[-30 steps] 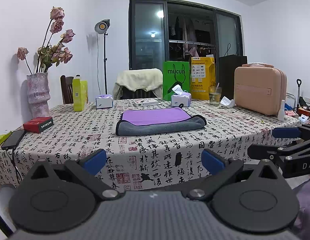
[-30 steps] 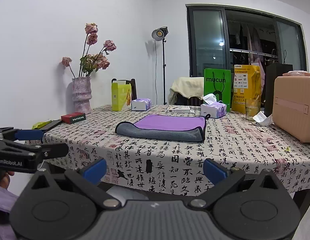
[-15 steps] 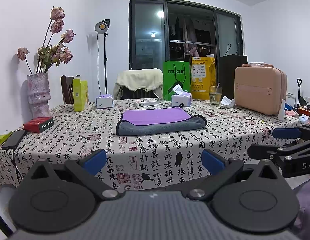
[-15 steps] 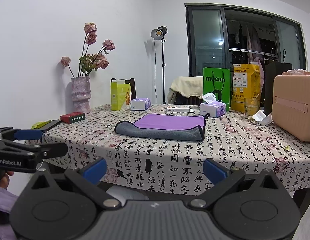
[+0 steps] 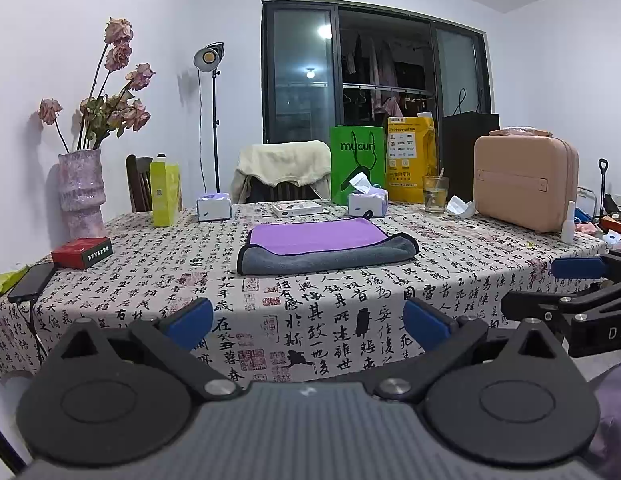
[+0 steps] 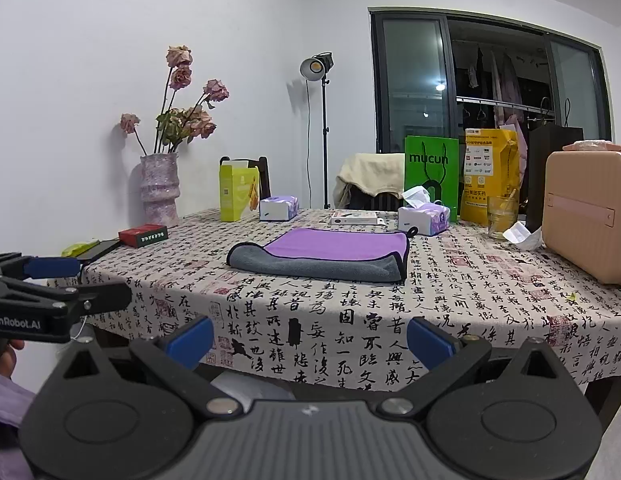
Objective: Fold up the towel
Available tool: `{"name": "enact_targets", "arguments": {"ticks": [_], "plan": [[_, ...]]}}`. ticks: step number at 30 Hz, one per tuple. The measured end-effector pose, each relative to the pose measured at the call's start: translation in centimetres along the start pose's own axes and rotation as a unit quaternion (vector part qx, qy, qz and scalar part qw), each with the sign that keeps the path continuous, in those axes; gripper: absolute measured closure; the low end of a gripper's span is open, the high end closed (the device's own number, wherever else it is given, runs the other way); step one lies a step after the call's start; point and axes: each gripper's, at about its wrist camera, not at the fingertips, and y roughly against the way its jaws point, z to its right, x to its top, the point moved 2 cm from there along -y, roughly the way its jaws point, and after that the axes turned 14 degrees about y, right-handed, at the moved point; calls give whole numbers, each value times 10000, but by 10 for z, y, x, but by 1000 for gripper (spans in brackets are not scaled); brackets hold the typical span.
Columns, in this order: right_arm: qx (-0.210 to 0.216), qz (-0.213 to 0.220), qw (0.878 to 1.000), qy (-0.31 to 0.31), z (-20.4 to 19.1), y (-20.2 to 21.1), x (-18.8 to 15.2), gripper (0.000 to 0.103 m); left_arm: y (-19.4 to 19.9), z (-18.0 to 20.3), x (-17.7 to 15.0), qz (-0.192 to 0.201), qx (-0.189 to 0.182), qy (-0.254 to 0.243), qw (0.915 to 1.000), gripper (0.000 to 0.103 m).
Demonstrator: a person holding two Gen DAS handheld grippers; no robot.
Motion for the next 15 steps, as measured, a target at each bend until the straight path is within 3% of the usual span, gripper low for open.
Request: {"name": "enact_targets", "arguments": {"ticks": [15], "plan": [[-17, -16, 10000, 8, -1, 0, 1, 0, -1, 1, 0, -26, -3, 4, 10000, 0]]}}
